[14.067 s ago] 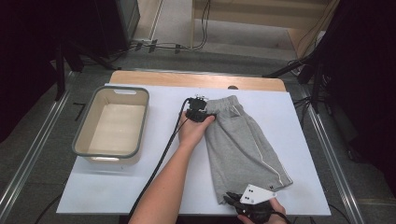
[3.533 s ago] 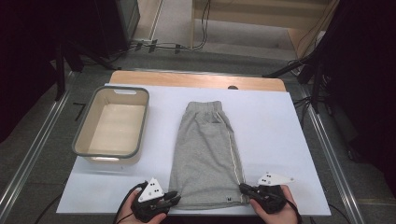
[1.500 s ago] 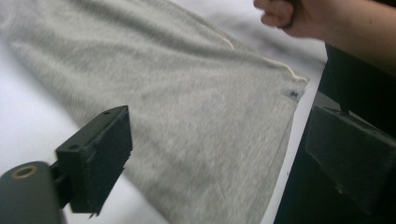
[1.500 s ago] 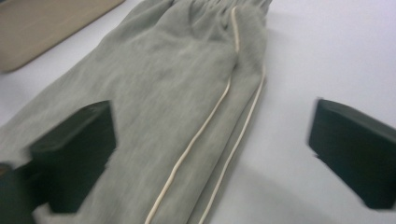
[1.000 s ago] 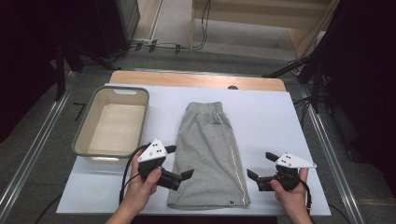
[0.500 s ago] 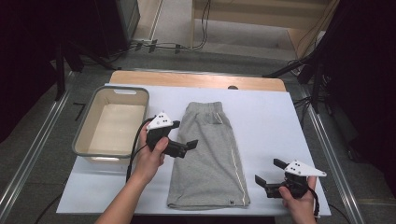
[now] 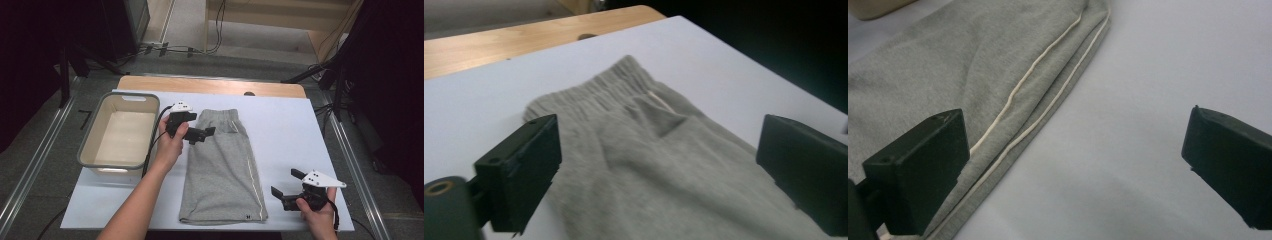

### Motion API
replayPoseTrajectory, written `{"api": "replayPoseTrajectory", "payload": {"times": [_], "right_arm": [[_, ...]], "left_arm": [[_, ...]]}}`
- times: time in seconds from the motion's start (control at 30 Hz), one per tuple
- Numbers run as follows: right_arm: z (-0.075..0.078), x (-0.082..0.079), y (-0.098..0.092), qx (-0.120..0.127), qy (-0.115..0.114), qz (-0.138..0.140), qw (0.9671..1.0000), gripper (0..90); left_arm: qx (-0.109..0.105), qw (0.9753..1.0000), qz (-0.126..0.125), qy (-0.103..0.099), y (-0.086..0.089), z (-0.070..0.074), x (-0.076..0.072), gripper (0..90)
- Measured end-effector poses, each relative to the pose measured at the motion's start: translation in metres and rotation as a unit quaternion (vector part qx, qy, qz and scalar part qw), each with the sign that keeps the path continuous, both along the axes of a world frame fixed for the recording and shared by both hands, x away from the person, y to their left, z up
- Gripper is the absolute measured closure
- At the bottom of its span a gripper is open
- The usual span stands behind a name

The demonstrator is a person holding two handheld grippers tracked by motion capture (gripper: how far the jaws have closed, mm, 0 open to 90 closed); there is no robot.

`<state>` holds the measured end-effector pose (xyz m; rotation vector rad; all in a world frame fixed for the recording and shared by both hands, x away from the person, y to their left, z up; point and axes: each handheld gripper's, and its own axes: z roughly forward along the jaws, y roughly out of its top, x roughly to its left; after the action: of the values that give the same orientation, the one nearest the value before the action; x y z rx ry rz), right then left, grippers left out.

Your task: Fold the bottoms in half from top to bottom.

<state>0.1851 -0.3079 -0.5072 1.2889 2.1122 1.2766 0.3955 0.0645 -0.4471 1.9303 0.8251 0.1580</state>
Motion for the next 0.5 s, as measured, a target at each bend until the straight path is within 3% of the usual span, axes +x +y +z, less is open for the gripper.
{"api": "replayPoseTrajectory", "payload": {"times": [0.17,0.27,0.5], "right_arm": [[0.004,0.002,0.002,0.005,-0.005,0.003,1.0000,0.0],[0.008,0.007,0.003,0.010,-0.010,0.005,0.9999,0.0],[0.021,0.029,0.013,0.017,-0.018,0.002,0.9997,0.0]], "left_arm": [[-0.001,0.9998,0.010,0.014,-0.005,-0.008,0.023,6.4],[0.015,0.9993,0.030,0.019,-0.007,-0.012,0.034,14.4],[0.030,0.9973,0.049,0.045,-0.009,-0.027,0.049,19.7]]}}
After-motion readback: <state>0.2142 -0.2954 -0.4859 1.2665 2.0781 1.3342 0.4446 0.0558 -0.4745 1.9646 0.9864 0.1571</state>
